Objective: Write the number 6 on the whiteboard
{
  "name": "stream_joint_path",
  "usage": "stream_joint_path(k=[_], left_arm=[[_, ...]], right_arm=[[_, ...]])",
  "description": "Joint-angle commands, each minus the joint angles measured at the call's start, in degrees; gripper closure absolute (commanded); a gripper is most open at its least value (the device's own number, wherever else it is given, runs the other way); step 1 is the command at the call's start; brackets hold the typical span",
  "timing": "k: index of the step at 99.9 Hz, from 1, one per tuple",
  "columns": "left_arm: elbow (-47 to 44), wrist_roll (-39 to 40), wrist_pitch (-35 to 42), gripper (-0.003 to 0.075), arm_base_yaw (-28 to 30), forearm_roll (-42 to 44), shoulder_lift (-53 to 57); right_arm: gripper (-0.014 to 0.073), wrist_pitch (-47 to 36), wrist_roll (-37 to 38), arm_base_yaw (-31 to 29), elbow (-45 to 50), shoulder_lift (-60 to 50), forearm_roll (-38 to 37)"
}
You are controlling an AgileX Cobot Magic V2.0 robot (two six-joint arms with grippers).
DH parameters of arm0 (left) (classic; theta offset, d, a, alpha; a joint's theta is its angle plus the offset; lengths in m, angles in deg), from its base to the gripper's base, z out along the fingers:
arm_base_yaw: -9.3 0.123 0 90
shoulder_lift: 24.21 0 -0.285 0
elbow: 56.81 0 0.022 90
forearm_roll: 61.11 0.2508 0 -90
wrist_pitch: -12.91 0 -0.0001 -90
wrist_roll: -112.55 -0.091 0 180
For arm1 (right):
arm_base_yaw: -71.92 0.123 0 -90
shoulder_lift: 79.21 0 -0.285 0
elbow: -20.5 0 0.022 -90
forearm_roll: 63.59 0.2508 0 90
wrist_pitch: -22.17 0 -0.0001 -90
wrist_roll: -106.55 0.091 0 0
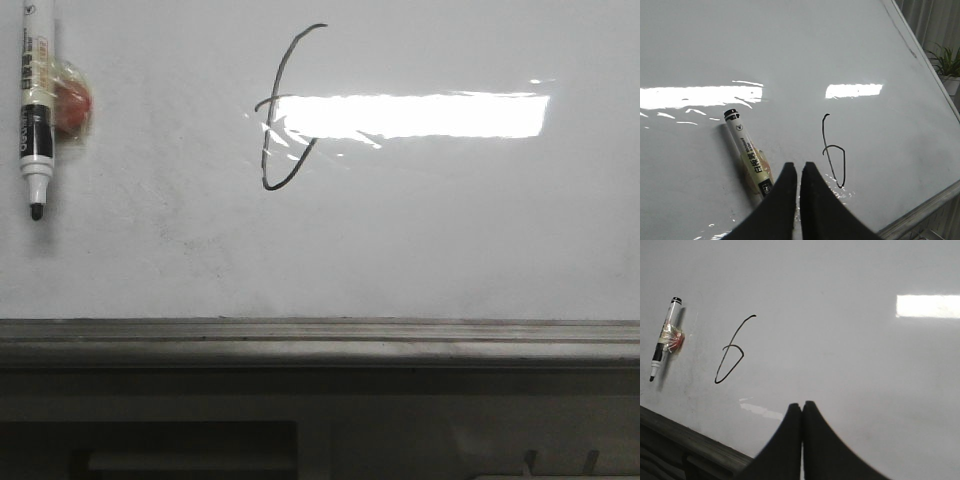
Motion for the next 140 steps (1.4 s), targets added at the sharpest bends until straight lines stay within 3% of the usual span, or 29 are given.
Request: stream_joint_path(k=[1,38,48,55,72,79,86,105,128,140], left_arm=[[1.55,0.12,-0.97,0.0740,-0.22,-0.50,-0.45],[1.55,0.12,-0.97,0.0740,-0.22,-0.50,-0.45],[1.17,1.18,-0.04,0.0740,-0.22,5.26,-0.45],[0.42,9.89,1.59,0.0740,0.16,16.85,-0.83],[-1.28,54.70,2.49,0.0740,4.90,62.75,-2.77],[-1.72,65.75,0.32,0.0740,8.27,75.11,-2.77],[-2.25,73.24,-1.03,0.0740,12.28,82.12,-2.41],[-5.40,83.31,-1.03,0.0740,22.19,93.42,1.87],[-10.36,87.48,0.14,0.0740,31.92,97.12,7.02],[-12.82,87.80,2.61,0.0740,33.59,96.88,7.42]], right_arm=[[0.0659,-4.03,-0.47,-0.22,-1.43,-0.41,1.01],[0.0659,-4.03,-0.47,-0.22,-1.43,-0.41,1.01],[0.0659,-4.03,-0.47,-0.22,-1.43,-0.41,1.01],[0.0659,-4.03,-0.47,-0.22,-1.43,-0.41,1.01],[0.0659,-4.03,-0.47,-0.22,-1.43,-0.41,1.01],[0.0659,-4.03,-0.47,-0.22,-1.43,-0.41,1.01],[0.0659,-4.03,-0.47,-0.22,-1.43,-0.41,1.01],[0.0659,-4.03,-0.47,-0.22,-1.43,-0.41,1.01],[0.0659,-4.03,-0.47,-0.22,-1.43,-0.41,1.01],[0.0659,-4.03,-0.47,-0.22,-1.43,-0.41,1.01]])
